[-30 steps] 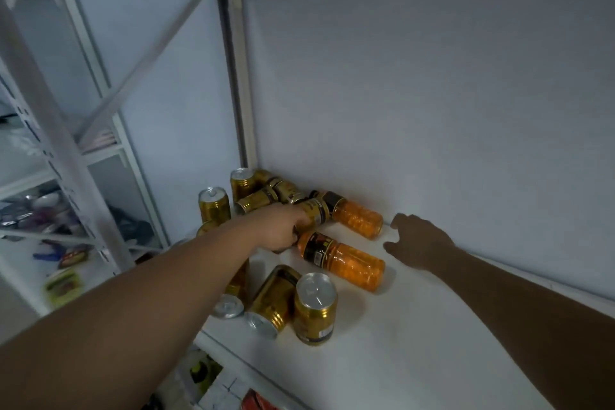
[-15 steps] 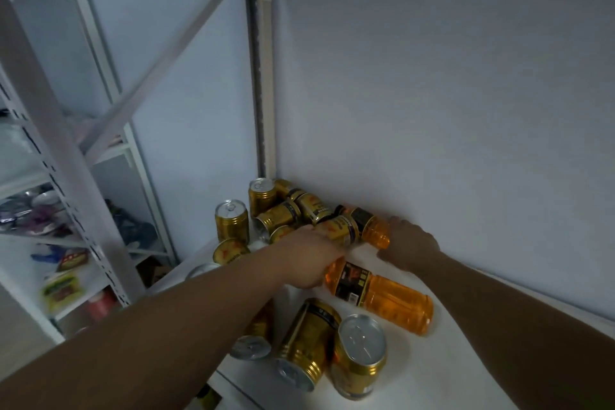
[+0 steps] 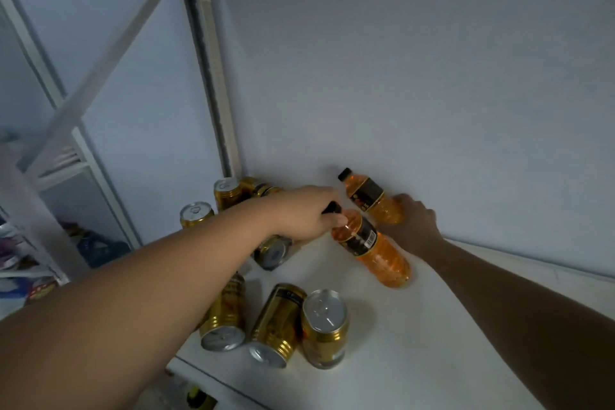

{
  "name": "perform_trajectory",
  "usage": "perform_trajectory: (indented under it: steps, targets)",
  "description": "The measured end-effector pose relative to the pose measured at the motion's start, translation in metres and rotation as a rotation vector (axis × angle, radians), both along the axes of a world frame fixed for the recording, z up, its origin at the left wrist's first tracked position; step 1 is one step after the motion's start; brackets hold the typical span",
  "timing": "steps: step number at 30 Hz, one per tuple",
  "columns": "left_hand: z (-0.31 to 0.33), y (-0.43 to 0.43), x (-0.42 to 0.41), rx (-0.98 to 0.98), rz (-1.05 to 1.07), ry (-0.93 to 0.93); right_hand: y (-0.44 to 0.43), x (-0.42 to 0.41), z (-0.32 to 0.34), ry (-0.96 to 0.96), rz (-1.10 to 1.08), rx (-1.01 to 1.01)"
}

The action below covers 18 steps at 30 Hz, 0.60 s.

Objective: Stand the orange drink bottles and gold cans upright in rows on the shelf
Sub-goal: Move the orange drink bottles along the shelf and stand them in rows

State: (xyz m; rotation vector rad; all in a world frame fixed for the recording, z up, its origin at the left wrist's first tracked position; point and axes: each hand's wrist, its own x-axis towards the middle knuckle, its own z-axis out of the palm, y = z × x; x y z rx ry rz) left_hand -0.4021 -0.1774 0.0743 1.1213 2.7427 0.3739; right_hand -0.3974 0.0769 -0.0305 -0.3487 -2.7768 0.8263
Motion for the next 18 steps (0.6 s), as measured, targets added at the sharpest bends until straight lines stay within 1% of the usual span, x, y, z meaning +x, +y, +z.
perform_trajectory:
  steps: [2, 5, 7, 9, 14, 18]
  targets:
    - [0.006, 0.019, 0.006, 0.034, 0.021, 0.051, 0.017, 0.016, 0.004, 0.038, -0.073, -0.090]
    - [0.009, 0.051, 0.021, 0.154, 0.035, 0.132, 0.040, 0.045, 0.009, 0.131, -0.111, -0.317]
    - [0.008, 0.069, 0.033, 0.242, 0.064, 0.142, 0.052, 0.065, 0.010, 0.220, -0.124, -0.455]
    - [0.007, 0.084, 0.046, 0.329, 0.099, 0.147, 0.064, 0.087, 0.010, 0.289, -0.150, -0.531]
    - [0.009, 0.113, 0.090, 0.489, 0.210, 0.169, 0.094, 0.148, 0.012, 0.280, -0.157, -0.458]
    - [0.013, 0.134, 0.135, 0.575, 0.244, 0.163, 0.108, 0.189, 0.011, 0.265, -0.162, -0.466]
